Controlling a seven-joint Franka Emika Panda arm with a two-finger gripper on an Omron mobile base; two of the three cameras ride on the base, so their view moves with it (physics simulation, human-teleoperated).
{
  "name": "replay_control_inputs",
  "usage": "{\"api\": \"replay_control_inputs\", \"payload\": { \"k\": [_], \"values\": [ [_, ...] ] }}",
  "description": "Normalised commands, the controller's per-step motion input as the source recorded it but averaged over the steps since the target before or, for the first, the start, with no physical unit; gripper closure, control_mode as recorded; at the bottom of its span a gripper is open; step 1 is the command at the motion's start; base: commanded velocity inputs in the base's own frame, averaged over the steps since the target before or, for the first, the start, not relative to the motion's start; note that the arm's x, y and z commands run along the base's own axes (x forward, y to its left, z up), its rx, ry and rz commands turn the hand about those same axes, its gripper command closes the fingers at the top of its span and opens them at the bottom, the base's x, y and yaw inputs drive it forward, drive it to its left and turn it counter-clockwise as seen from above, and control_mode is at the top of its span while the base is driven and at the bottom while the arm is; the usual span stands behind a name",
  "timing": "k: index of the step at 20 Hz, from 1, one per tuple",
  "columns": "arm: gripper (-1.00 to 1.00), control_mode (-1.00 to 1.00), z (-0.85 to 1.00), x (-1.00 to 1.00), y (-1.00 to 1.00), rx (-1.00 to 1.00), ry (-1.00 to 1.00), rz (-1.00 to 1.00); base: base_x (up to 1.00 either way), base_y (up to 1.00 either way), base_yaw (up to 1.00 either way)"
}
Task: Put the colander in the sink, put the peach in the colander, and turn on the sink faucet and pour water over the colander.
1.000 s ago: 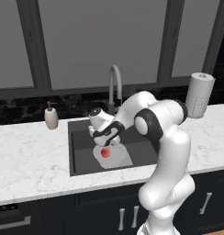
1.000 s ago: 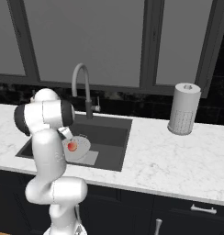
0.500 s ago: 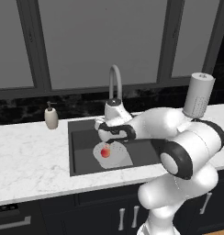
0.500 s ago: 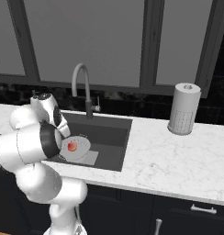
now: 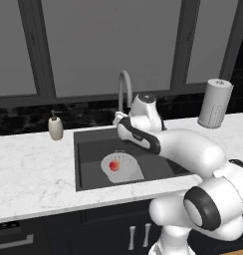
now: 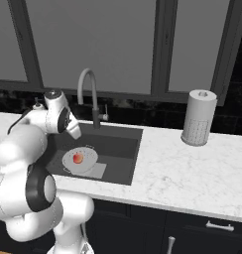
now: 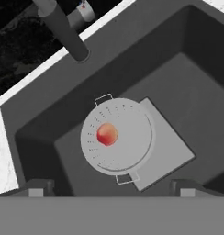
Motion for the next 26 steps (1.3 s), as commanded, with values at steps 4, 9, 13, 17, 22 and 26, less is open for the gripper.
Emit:
{"api": "replay_control_inputs", "payload": {
  "k": [4,9,13,17,22,26],
  "values": [
    [-1.00,-1.00,0.38,0.00,-0.73,0.10,-0.09,-0.02,0.00,0.00,0.00],
    [-1.00,-1.00,0.29,0.00,-0.85,0.24,0.00,-0.06,0.00,0.00,0.00],
    [-1.00,-1.00,0.23,0.07,-0.72,0.27,-0.03,-0.06,0.00,0.00,0.00],
    [-1.00,-1.00,0.06,0.22,-0.45,0.05,-0.11,0.00,0.00,0.00,0.00],
    [-1.00,-1.00,0.00,0.28,-0.32,0.07,-0.04,0.08,0.00,0.00,0.00],
    [-1.00,-1.00,0.00,0.13,-0.44,0.44,-0.06,0.01,0.00,0.00,0.00]
  ]
}}
